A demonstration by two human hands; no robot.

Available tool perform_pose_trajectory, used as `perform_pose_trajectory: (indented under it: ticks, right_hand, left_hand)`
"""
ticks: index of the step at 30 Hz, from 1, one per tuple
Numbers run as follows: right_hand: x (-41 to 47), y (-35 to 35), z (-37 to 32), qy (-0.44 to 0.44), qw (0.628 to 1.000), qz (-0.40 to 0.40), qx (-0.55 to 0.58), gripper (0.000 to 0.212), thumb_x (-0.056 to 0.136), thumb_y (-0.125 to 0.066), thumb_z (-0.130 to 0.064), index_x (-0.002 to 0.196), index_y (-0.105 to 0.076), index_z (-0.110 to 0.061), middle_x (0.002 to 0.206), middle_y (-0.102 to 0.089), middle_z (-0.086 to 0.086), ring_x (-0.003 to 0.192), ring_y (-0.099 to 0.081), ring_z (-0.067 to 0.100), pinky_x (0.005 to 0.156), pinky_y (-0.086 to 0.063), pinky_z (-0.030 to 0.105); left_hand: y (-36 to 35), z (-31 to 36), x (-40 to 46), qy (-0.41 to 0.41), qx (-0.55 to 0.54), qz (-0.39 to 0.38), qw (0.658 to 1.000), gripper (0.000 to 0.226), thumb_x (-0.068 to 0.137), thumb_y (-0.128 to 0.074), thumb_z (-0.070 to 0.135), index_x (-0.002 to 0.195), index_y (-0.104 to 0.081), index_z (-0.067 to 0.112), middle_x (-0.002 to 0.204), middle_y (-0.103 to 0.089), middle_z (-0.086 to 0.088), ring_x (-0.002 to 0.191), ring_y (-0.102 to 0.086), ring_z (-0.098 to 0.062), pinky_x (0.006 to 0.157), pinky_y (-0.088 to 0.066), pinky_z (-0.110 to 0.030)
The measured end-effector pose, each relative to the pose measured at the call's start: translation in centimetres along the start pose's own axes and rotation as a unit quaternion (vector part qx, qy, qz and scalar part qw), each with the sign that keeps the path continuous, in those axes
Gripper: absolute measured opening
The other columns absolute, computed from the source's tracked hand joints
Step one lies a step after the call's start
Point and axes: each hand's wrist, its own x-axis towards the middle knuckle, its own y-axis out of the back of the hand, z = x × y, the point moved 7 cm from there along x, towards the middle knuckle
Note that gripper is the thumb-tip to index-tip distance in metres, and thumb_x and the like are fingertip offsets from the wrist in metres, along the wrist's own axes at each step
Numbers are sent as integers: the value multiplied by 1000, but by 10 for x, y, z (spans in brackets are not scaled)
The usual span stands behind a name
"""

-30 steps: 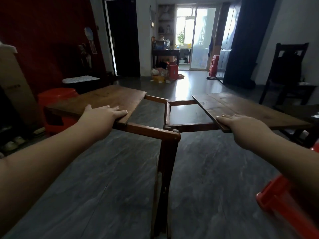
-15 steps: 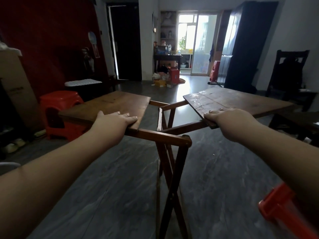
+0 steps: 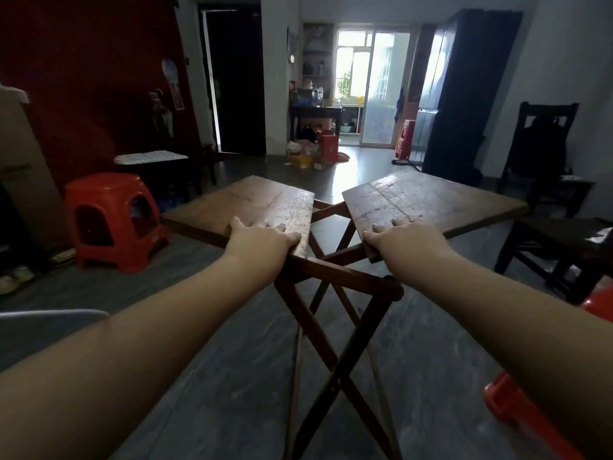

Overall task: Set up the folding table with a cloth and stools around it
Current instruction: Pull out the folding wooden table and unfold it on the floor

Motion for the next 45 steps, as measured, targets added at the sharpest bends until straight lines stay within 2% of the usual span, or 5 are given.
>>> perform_pose_trajectory:
  ticks: [8, 16, 21, 30, 45]
  right_hand:
    - [-18, -7, -10, -14, 999, -52, 7, 71, 80, -76, -16, 143, -46, -28, 153, -43, 1, 141, -38, 36, 104, -45, 52]
    - [-33, -36, -3, -13, 999, -39, 22, 54, 92, -60, -21, 142, -44, -31, 144, -52, -3, 128, -52, 32, 96, -47, 46]
    - [-33, -58, -14, 0, 996, -61, 66, 57, 94, -57, -22, 146, -38, -28, 153, -42, -3, 138, -41, 32, 104, -41, 48]
    - [-37, -81, -39, -15, 988, -87, 129, 64, 91, -58, -14, 148, -33, -26, 142, -50, -3, 128, -47, 33, 103, -42, 50]
    - [-38, -113, -50, -14, 973, -124, 194, 75, 93, -54, -13, 156, -18, -29, 163, -24, -4, 145, -29, 30, 112, -35, 52]
  left_hand:
    - [-3, 56, 7, -28, -9, -19, 999, 38, 95, -44, 32, 131, -45, 41, 140, -52, 3, 132, -43, -28, 98, -24, -69]
    - [-6, 114, 13, -34, 2, -28, 999, 40, 92, -52, 27, 131, -47, 37, 127, -59, 2, 122, -49, -31, 97, -24, -68]
    - [-16, 122, 9, -9, -8, -48, 999, 34, 91, -53, 22, 121, -52, 36, 114, -62, 3, 110, -53, -30, 93, -28, -66]
    - [-50, 117, -12, -21, -75, -68, 995, 40, 90, -48, 16, 123, -46, 38, 125, -57, 5, 122, -49, -27, 98, -27, -69]
    - [-79, 124, -21, 1, -136, -95, 986, 50, 93, -51, 20, 138, -39, 38, 134, -53, 5, 129, -43, -26, 101, -24, -73]
